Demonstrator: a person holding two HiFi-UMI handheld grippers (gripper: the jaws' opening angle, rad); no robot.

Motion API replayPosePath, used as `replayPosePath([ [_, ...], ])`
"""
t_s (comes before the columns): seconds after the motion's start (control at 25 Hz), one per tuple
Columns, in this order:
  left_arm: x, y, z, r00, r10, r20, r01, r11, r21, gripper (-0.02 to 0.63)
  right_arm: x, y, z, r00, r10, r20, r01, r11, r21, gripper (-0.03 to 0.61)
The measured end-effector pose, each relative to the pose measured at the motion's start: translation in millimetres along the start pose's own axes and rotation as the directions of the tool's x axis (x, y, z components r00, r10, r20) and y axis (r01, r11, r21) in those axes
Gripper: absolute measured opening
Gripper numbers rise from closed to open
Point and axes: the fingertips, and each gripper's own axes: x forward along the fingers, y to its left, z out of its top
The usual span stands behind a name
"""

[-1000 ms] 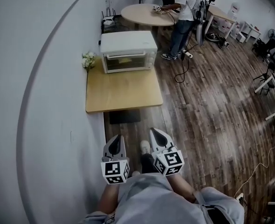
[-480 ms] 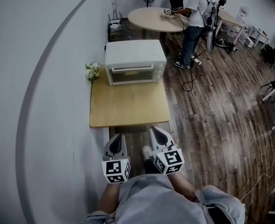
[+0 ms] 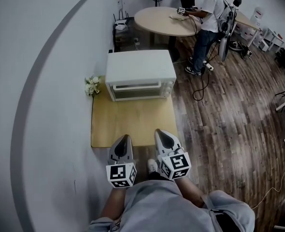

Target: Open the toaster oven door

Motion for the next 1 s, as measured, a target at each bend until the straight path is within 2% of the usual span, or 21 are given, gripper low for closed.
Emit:
replayPosePath([
  [0.32,75.9,7.6,15.3,1.0,-0.009,-0.012,0.01,0.999,0.051,0.006,70.9,-33.5,16.6,0.998,0.054,-0.029,-0.055,0.997,-0.045,0.002],
  [0.4,94.3,10.5,18.9,1.0,-0.007,-0.013,0.008,0.997,0.071,0.006,85.8,-44.1,16.5,0.997,0.059,-0.046,-0.061,0.997,-0.043,0.034],
  [0.44,104.1,13.1,19.8,1.0,-0.005,-0.017,0.007,0.997,0.081,0.013,94.1,-49.3,15.0,0.996,0.062,-0.059,-0.065,0.997,-0.043,0.051],
  [0.52,123.0,18.0,20.0,0.999,-0.004,-0.034,0.008,0.994,0.107,0.097,109.8,-58.7,10.6,0.994,0.068,-0.09,-0.073,0.996,-0.057,0.072],
  [0.68,150.4,27.1,20.5,0.997,0.008,-0.081,0.007,0.983,0.186,0.101,136.9,-70.2,2.3,0.981,0.09,-0.171,-0.113,0.986,-0.125,0.094],
  [0.76,163.3,33.2,20.0,0.994,0.015,-0.113,0.013,0.971,0.237,0.101,151.6,-72.6,-3.2,0.968,0.117,-0.221,-0.158,0.972,-0.176,0.101],
  [0.88,182.9,42.3,17.8,0.988,0.019,-0.154,0.032,0.947,0.32,0.103,173.3,-76.0,-17.6,0.934,0.167,-0.315,-0.249,0.937,-0.245,0.128],
  [1.0,201.5,46.8,17.3,0.982,0.017,-0.188,0.061,0.912,0.405,0.103,189.2,-85.0,-25.8,0.906,0.166,-0.389,-0.305,0.894,-0.329,0.137],
])
